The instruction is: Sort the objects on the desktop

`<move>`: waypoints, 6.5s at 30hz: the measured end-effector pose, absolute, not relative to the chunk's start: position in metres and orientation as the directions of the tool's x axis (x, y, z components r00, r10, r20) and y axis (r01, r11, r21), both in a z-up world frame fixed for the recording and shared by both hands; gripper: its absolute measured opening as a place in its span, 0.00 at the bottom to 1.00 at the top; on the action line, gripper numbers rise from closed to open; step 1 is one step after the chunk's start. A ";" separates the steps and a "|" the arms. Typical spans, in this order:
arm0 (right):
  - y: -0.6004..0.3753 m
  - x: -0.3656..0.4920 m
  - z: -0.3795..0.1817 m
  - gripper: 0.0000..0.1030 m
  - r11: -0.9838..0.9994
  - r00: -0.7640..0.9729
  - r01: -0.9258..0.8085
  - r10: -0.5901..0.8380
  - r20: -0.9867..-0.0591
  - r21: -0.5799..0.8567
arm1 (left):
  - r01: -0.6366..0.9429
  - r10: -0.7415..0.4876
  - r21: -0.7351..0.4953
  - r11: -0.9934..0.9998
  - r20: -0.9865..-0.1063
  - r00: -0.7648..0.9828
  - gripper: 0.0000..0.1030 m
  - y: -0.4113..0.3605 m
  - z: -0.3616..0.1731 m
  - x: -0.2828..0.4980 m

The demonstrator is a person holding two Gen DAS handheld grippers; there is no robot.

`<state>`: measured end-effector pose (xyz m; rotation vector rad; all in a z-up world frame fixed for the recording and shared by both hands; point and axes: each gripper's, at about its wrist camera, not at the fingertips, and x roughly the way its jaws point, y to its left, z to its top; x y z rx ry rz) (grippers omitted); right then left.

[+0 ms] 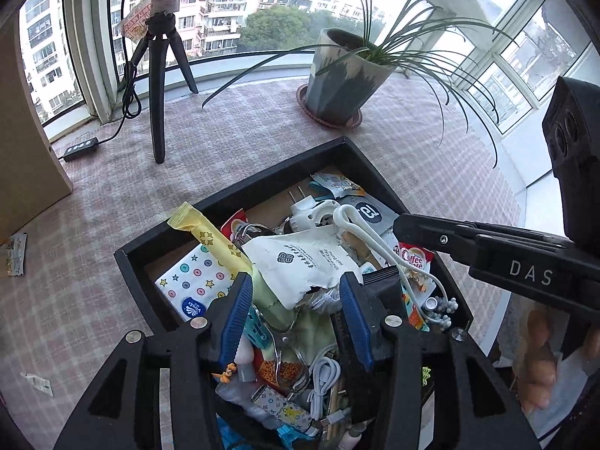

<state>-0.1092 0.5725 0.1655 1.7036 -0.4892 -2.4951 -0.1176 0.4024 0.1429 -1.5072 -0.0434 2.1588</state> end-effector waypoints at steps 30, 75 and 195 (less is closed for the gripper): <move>0.370 -0.075 0.115 0.33 -0.933 -0.205 0.253 -0.310 -0.928 0.256 | 0.216 0.117 -0.175 -0.961 -0.959 -0.259 0.45 0.104 0.065 -0.073; 0.343 0.034 0.029 0.13 -0.981 -0.050 0.164 -0.110 -0.993 0.101 | 0.030 0.027 -0.036 -0.999 -0.971 -0.239 0.14 0.133 0.023 -0.072; 0.142 -0.249 0.054 0.33 -0.908 -0.092 0.211 -0.386 -0.918 0.361 | 0.234 0.016 -0.077 -0.969 -0.967 -0.254 0.50 -0.032 0.000 -0.220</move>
